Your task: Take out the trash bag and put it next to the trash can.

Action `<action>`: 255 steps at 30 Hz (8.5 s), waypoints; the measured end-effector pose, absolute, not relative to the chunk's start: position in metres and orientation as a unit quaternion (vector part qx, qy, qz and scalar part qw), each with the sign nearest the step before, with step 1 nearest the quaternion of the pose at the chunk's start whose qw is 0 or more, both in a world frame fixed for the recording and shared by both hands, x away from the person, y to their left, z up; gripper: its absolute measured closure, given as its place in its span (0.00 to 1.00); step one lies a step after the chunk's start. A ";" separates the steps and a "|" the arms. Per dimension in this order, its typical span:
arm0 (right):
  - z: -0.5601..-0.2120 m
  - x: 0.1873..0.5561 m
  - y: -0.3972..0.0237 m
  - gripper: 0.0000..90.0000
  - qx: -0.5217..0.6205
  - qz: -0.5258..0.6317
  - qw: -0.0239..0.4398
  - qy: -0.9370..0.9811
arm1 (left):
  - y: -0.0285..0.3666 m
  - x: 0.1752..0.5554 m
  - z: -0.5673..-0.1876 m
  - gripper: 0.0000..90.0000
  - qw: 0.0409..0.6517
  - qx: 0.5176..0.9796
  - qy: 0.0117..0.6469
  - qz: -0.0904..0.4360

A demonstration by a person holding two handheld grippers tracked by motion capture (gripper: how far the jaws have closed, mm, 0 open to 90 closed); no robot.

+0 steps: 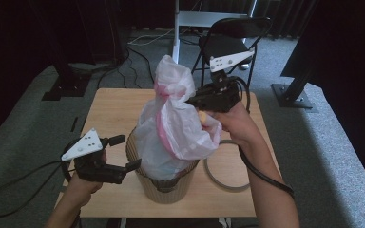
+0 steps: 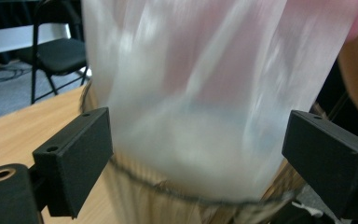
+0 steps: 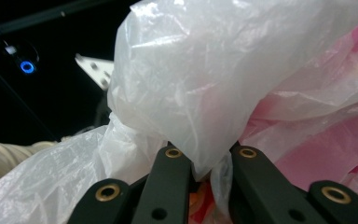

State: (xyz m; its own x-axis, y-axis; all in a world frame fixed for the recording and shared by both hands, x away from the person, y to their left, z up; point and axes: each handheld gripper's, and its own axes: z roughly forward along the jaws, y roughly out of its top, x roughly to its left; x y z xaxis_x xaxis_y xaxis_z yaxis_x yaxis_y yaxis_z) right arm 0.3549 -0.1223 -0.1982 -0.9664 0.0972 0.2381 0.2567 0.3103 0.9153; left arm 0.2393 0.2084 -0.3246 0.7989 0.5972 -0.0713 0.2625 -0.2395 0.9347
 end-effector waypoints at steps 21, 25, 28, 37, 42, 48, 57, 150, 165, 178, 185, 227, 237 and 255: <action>-0.104 0.351 -0.204 0.99 -0.133 -0.649 0.003 -0.749 | 0.243 0.248 -0.421 0.00 0.476 0.779 0.381 0.144; -0.096 0.347 -0.225 0.99 -0.145 -0.654 -0.014 -0.743 | 0.246 0.252 -0.439 0.00 0.456 0.782 0.400 0.147; -0.096 0.348 -0.246 0.99 -0.166 -0.656 -0.026 -0.736 | 0.245 0.256 -0.455 0.00 0.433 0.788 0.410 0.150; -0.114 0.362 -0.293 0.99 -0.223 -0.661 -0.034 -0.716 | 0.246 0.256 -0.485 0.00 0.415 0.787 0.436 0.133; -0.117 0.360 -0.317 0.99 -0.233 -0.677 -0.040 -0.697 | 0.250 0.258 -0.494 0.00 0.413 0.784 0.445 0.126; -0.126 0.362 -0.341 0.99 -0.242 -0.698 -0.033 -0.673 | 0.254 0.262 -0.506 0.00 0.403 0.783 0.457 0.123; -0.157 0.380 -0.341 0.99 -0.282 -0.673 -0.037 -0.683 | 0.259 0.265 -0.516 0.00 0.390 0.783 0.470 0.121; -0.391 0.483 -0.231 0.21 -0.482 -0.457 -0.001 -0.748 | 0.265 0.269 -0.540 0.00 0.357 0.790 0.480 0.133; -0.403 0.464 -0.266 0.21 -0.518 -0.461 -0.043 -0.720 | 0.267 0.270 -0.542 0.00 0.353 0.791 0.483 0.133; -0.426 0.440 -0.295 0.26 -0.549 -0.436 -0.065 -0.710 | 0.267 0.271 -0.542 0.00 0.354 0.791 0.481 0.134; -0.439 0.427 -0.306 0.25 -0.562 -0.418 -0.081 -0.709 | 0.267 0.271 -0.542 0.00 0.355 0.791 0.479 0.136; -0.500 0.346 -0.377 0.16 -0.620 -0.376 -0.068 -0.686 | 0.264 0.269 -0.543 0.00 0.353 0.792 0.477 0.141; -0.522 0.342 -0.364 0.25 -0.624 -0.312 -0.088 -0.711 | 0.264 0.269 -0.543 0.00 0.351 0.794 0.475 0.142; -0.525 0.342 -0.334 0.70 -0.605 -0.230 -0.180 -0.741 | 0.264 0.268 -0.543 0.00 0.352 0.794 0.475 0.143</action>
